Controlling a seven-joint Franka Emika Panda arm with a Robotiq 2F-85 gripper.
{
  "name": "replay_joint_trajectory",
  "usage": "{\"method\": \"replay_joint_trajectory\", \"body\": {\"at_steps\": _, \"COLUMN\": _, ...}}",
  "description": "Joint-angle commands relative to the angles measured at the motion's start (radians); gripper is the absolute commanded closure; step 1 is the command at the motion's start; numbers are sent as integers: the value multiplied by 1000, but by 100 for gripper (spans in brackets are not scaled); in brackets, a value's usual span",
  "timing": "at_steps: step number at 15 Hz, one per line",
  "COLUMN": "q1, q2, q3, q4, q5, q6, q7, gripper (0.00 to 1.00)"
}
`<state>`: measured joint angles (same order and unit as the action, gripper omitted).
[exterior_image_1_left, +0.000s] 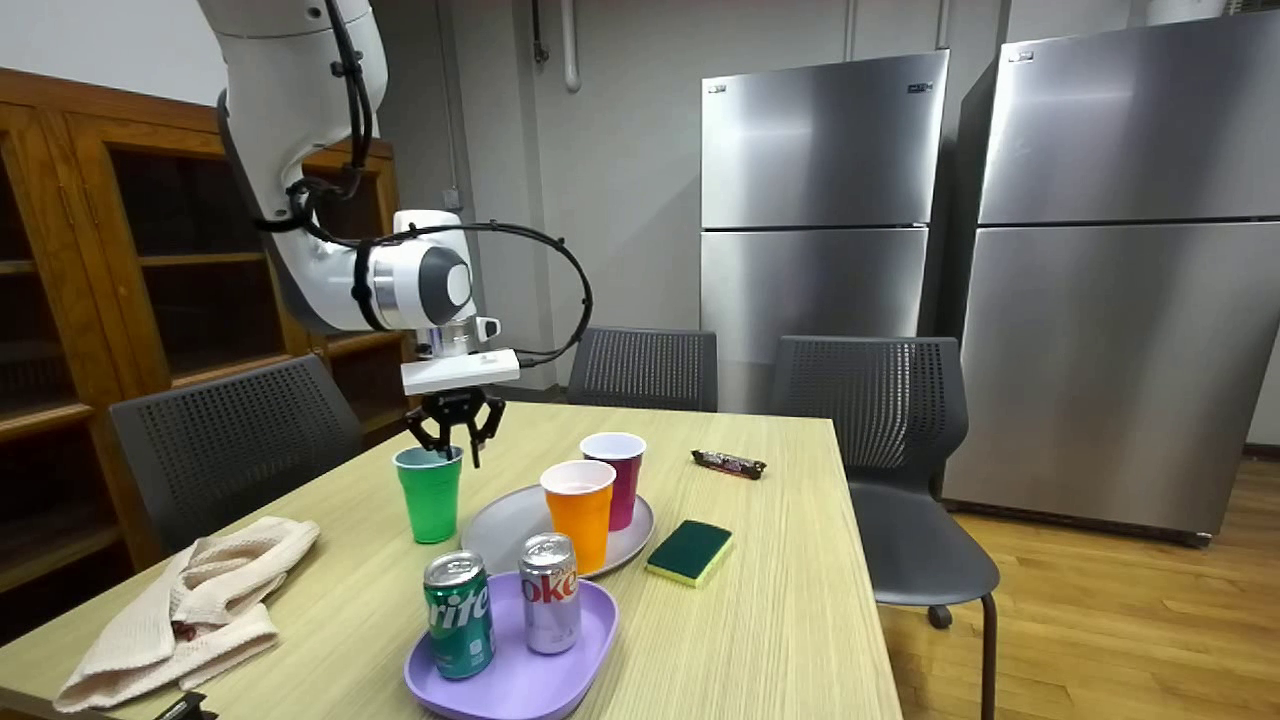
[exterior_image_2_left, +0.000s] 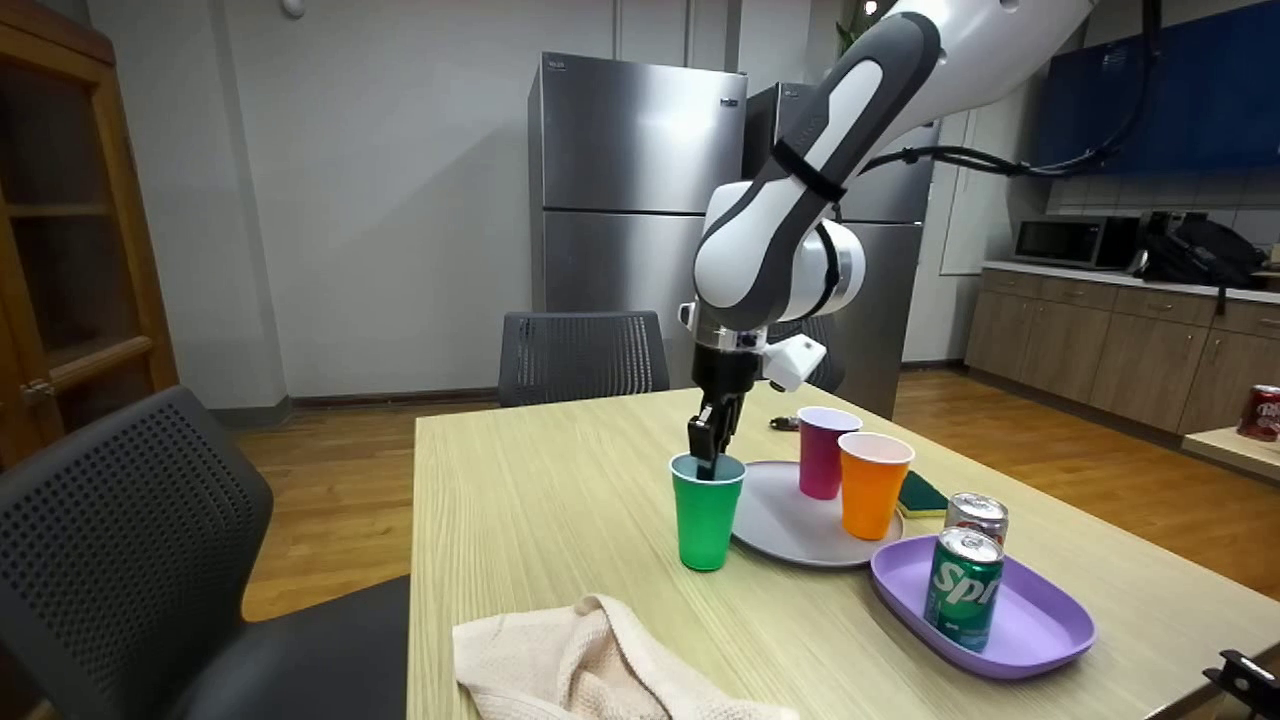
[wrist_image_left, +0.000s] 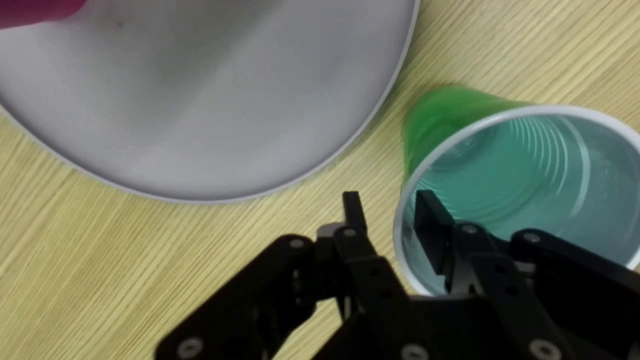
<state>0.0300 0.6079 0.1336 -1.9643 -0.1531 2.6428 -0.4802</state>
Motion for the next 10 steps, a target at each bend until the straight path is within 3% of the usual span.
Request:
{"method": "replay_joint_trajectory", "body": {"at_steps": 1, "q1": 18, "q2": 2, "q3": -11, "q4": 9, "q5": -32, "q6": 13, "q7": 41, "gripper": 95}}
{"method": "replay_joint_trajectory", "body": {"at_steps": 2, "q1": 17, "q2": 1, "q3": -8, "q4": 8, "q5": -31, "q6": 13, "q7": 39, "gripper": 100}}
{"method": "replay_joint_trajectory", "body": {"at_steps": 10, "q1": -22, "q2": -27, "q3": 60, "q4": -1, "q5": 27, "q6": 1, "q7": -10, "gripper": 99}}
